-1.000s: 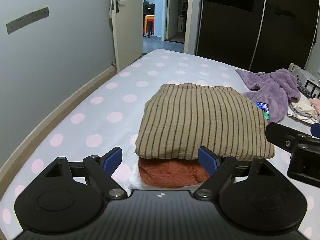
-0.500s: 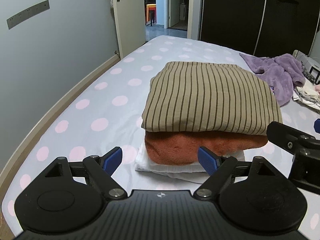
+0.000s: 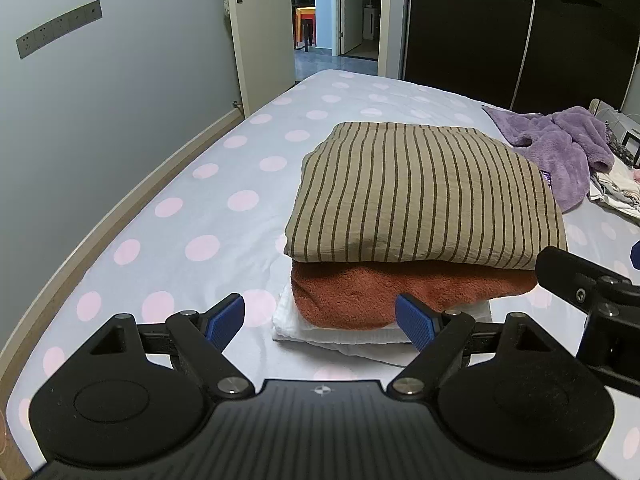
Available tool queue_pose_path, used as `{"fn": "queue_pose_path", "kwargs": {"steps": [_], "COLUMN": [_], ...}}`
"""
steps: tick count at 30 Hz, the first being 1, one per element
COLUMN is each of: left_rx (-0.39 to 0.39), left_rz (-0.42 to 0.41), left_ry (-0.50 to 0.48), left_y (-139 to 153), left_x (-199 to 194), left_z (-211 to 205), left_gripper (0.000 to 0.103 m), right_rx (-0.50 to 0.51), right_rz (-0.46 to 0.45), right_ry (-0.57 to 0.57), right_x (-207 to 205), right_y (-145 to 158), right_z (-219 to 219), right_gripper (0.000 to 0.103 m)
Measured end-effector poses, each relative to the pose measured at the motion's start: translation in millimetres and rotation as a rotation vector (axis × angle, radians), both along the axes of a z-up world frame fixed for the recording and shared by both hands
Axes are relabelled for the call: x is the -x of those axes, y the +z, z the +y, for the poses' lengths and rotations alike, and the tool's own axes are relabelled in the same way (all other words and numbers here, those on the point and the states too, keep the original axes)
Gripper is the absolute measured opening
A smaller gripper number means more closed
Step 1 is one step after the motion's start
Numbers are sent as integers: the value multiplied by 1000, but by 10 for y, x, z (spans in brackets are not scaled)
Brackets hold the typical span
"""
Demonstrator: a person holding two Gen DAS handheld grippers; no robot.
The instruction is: Fold clothes
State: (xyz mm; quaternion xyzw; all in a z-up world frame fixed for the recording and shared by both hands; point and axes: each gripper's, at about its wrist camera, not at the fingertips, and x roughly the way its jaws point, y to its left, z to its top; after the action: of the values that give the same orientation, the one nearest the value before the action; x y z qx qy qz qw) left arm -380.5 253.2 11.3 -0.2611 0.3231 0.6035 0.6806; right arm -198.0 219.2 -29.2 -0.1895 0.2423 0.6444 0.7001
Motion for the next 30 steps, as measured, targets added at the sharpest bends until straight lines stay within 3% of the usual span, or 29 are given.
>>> {"fn": "queue_pose_path", "kwargs": {"steps": [30], "left_rx": [2], "left_rz": [19], "left_ry": [-5], "left_y": [-13], "left_x": [-97], "left_z": [15], "left_gripper": [83], "right_rx": [3], "right_rz": [15], "right_ry": [-17], "right_x": [-83], "right_y": [-52], "right_z": [30], "right_gripper": [102]}}
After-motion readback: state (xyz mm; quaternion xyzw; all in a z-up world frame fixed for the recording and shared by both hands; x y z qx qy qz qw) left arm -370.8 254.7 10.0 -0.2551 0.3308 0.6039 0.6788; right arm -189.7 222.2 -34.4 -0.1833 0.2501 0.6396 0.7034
